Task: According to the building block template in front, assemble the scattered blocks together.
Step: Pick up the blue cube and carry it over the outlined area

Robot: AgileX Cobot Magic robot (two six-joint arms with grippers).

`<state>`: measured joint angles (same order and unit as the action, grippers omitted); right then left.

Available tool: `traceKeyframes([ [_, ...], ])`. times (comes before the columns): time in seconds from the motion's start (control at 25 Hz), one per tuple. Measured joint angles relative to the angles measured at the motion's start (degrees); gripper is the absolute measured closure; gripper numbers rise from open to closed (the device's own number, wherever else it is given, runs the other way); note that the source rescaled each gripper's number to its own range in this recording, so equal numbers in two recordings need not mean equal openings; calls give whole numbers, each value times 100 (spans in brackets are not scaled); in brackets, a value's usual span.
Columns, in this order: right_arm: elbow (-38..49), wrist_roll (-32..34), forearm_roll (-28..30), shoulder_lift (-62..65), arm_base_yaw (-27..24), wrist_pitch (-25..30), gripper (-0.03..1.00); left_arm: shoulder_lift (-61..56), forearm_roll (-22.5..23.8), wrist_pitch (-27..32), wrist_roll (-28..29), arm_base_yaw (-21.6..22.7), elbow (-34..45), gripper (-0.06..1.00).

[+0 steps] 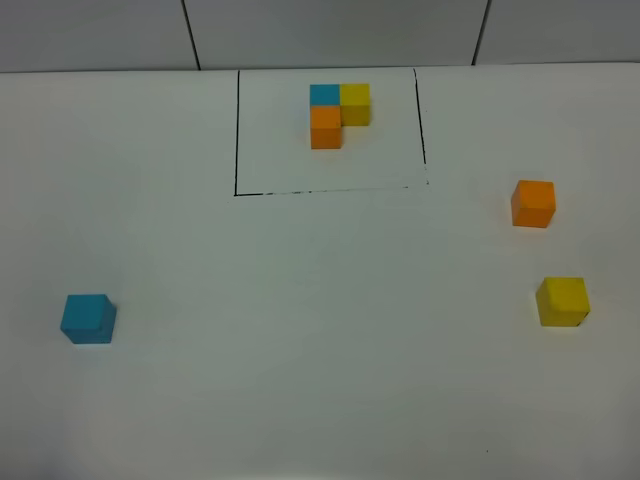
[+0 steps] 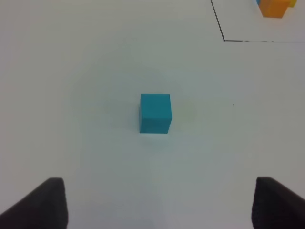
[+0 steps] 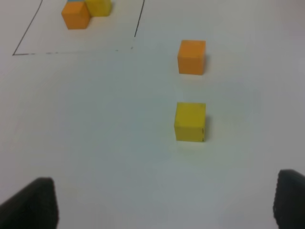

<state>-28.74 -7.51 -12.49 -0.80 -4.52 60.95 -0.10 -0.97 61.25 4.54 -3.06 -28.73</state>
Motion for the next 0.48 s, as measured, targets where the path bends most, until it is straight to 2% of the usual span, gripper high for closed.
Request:
traceKeyframes([
  [0.48, 0, 0, 0, 0, 0, 0, 18, 0, 0, 0, 0, 0, 0, 28],
])
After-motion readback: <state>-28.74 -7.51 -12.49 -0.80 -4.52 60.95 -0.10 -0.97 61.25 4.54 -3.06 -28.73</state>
